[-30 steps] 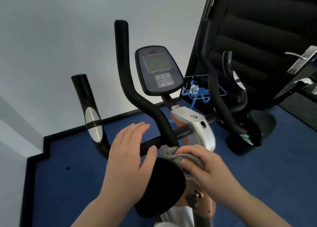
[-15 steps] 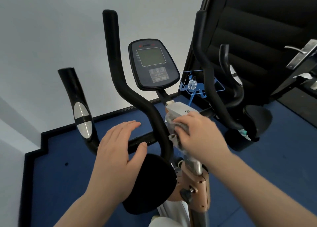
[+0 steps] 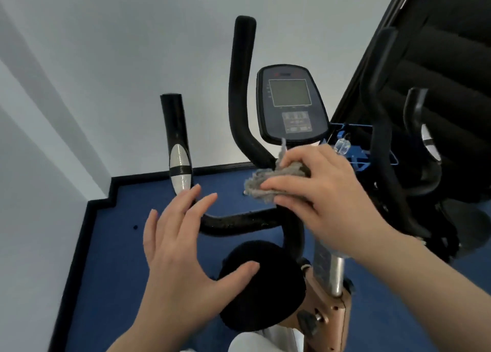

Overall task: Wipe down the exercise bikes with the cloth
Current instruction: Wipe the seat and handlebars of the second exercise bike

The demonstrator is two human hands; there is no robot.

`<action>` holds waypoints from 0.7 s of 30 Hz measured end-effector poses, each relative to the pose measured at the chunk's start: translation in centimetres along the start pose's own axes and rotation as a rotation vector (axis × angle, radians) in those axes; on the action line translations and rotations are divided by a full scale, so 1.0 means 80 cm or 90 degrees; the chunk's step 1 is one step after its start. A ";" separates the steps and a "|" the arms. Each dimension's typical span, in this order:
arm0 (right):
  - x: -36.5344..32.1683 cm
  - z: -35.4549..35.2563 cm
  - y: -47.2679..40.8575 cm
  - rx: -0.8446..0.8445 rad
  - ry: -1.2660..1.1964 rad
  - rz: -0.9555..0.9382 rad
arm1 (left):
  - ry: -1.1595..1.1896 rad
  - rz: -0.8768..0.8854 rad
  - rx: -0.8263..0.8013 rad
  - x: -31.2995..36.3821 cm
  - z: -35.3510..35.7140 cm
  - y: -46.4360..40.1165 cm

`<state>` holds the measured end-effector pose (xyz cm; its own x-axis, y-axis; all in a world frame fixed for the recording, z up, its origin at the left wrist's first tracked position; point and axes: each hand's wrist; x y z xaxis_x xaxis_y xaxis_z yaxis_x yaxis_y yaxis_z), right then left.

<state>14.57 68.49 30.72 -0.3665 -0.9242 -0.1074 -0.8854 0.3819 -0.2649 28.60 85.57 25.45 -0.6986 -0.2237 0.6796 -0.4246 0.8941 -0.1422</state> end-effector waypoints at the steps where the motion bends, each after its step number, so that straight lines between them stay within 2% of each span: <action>1: 0.001 0.011 -0.002 -0.042 0.047 -0.044 | 0.001 -0.015 -0.008 -0.002 0.001 0.004; 3: 0.013 0.020 0.000 -0.114 0.081 -0.132 | -0.004 -0.035 -0.011 -0.005 0.002 0.008; 7: 0.038 0.003 -0.003 -0.204 0.025 -0.258 | 0.030 -0.056 0.004 -0.007 0.008 0.014; 10: 0.030 0.010 -0.014 -0.219 0.019 -0.272 | 0.079 -0.076 0.018 -0.007 0.015 0.018; 15: -0.002 0.032 -0.053 -0.251 -0.177 -0.283 | 0.095 -0.083 0.051 -0.006 0.024 0.023; 21: 0.025 0.004 -0.046 -0.377 -0.149 -0.285 | 0.086 -0.104 0.086 -0.001 0.027 0.027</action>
<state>17.17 65.25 31.18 0.0737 -0.9420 -0.3275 -0.9642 -0.1512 0.2180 26.52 86.72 23.54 -0.5352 -0.2995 0.7899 -0.6050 0.7884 -0.1110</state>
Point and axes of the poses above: each hand's wrist, its own y-axis away from the middle knuckle, its own z-axis out of the palm, x = y × z, and after that the axes turned 8 degrees about -x, right-handed
